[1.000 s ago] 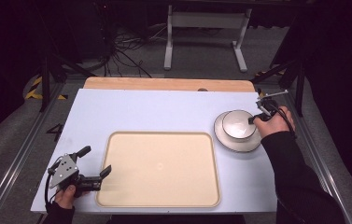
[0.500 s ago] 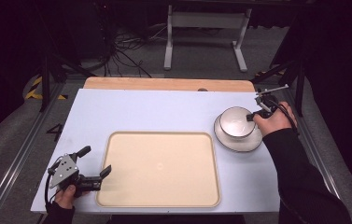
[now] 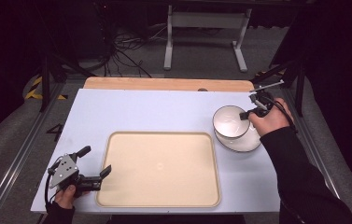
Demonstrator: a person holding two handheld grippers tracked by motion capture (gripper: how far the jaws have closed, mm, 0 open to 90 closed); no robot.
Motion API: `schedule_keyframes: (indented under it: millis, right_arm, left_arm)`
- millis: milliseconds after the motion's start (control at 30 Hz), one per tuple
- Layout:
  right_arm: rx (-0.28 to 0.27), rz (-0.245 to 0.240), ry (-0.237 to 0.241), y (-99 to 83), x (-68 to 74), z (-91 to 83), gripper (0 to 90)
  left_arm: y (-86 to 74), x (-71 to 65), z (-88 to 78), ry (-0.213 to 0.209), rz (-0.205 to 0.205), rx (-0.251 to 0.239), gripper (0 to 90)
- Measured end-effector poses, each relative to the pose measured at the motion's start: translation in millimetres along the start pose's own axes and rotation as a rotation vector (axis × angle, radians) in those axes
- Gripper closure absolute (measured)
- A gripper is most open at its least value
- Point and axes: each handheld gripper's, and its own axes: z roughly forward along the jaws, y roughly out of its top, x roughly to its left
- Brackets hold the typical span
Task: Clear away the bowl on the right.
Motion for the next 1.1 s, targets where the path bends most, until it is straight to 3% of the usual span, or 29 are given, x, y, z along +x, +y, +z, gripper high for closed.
schedule_keyframes:
  millis: [700, 1100]
  right_arm:
    - [0.000, -0.072, 0.120, 6.9, 46.0, -6.7, 81.3]
    - [-0.001, -0.159, 0.163, 8.5, 83.2, -13.6, 81.3]
  left_arm:
    - [0.3, -0.5, -0.1, -0.001, 0.007, 0.006, 0.1]
    - [0.4, -0.6, 0.0, -0.001, 0.007, 0.008, 0.1]
